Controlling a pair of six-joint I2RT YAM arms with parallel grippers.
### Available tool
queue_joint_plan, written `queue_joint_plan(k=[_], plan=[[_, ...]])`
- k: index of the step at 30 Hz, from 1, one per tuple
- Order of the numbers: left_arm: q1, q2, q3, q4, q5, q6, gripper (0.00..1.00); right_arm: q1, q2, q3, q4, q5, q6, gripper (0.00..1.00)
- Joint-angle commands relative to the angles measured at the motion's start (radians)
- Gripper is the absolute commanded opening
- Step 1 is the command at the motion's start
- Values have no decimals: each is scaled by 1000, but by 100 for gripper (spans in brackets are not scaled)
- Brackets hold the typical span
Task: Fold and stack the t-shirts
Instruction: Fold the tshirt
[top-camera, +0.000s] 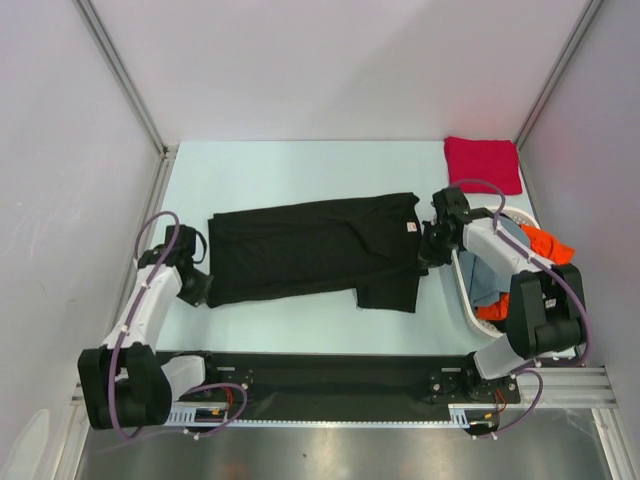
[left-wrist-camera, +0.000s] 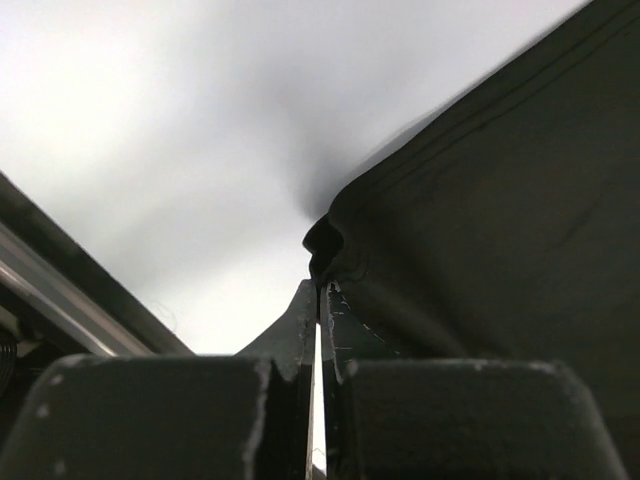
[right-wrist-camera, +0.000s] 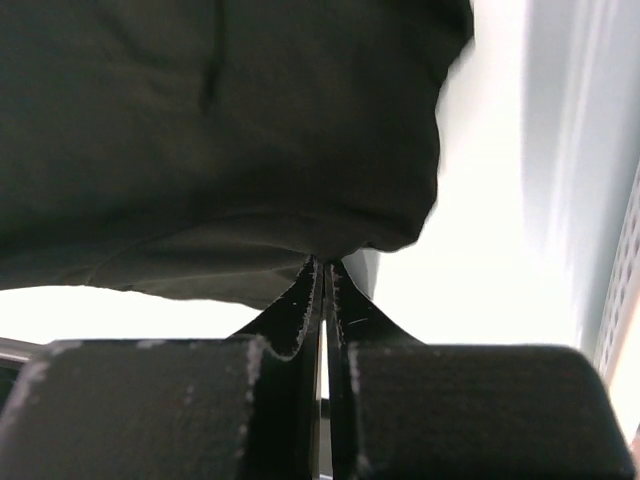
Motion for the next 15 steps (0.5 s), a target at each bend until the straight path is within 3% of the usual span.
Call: queue_joint_plan(k=[1, 15], plan=[[9, 61, 75, 14, -39, 49, 0, -20, 58, 131, -13, -22, -38, 0], [9, 325, 299, 65, -24, 118, 0, -57, 320, 464, -73, -69, -69, 0]])
